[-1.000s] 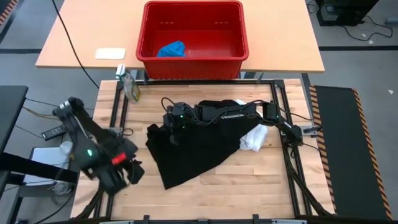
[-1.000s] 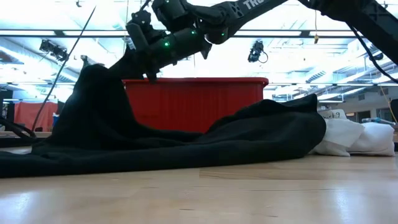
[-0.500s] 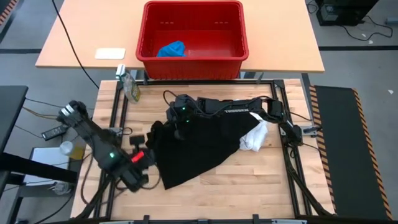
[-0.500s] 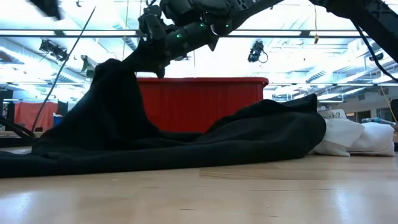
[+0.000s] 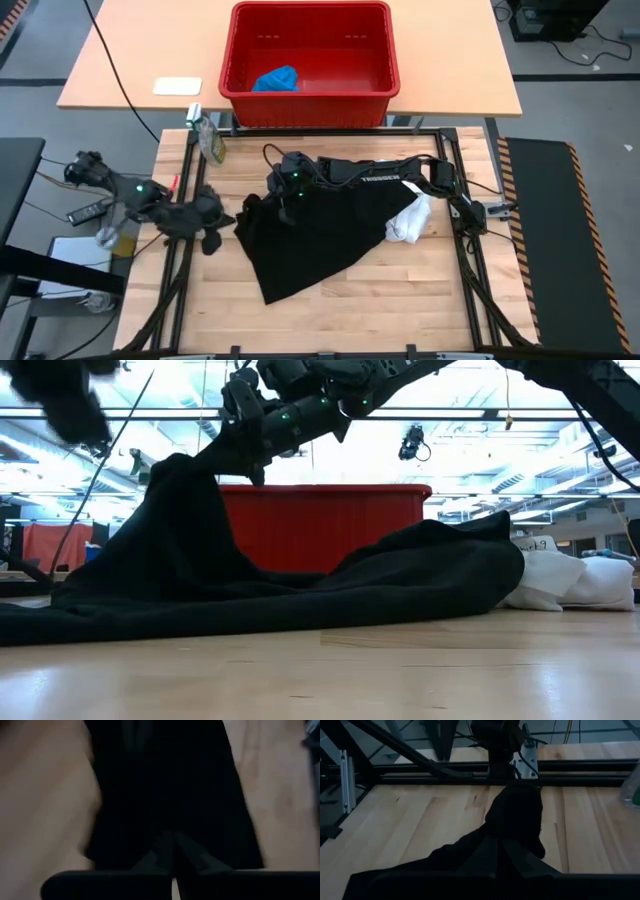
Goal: Fold laundry
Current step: Fold the black shirt
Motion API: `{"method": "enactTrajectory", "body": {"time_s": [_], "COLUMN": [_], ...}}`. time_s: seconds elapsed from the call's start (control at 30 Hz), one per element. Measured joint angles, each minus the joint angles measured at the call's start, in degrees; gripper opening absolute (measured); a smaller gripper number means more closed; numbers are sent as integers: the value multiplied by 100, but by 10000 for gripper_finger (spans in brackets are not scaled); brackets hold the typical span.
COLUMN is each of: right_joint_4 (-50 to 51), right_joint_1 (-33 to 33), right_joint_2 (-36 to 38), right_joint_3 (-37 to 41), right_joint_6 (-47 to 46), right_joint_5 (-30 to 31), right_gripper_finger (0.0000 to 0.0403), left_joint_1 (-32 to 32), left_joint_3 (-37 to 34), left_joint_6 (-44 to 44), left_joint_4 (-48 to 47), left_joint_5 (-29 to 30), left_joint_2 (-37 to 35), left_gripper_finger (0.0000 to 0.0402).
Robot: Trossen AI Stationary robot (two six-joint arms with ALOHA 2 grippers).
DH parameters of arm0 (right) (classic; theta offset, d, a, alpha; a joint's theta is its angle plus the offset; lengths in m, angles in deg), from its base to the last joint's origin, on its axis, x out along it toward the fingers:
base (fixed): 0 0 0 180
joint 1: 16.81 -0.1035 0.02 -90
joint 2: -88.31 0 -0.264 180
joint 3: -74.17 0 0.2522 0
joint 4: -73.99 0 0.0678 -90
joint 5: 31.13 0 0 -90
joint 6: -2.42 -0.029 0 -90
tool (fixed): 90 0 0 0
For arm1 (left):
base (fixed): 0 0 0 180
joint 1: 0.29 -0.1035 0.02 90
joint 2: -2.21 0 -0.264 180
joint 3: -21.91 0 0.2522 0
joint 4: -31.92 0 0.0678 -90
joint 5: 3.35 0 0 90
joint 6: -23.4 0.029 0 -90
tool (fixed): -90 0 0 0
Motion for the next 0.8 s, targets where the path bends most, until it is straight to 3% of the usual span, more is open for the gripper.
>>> {"method": "enactTrajectory", "body": {"time_s": [0.07,0.17,0.4,0.63,0.8], "right_joint_4": [2,9,34,32,25], "right_joint_1": [6,8,8,8,-7], "right_joint_2": [0,0,0,0,0], "right_joint_3": [0,0,0,0,0], "right_joint_6": [-89,-98,-235,-285,-288], "right_joint_5": [12,13,25,25,25], "right_gripper_finger": [9,9,9,9,9], "left_joint_1": [-200,-300,-295,-295,-293], "left_joint_3": [-525,-1012,-1092,-1079,-1079], "left_joint_6": [-368,-590,-1203,-847,-759], "left_joint_4": [430,1002,327,475,481], "left_joint_5": [-434,-578,84,854,926], "left_joint_2": [-132,10,655,1273,1649], "left_gripper_finger": [9,23,104,203,222]}}
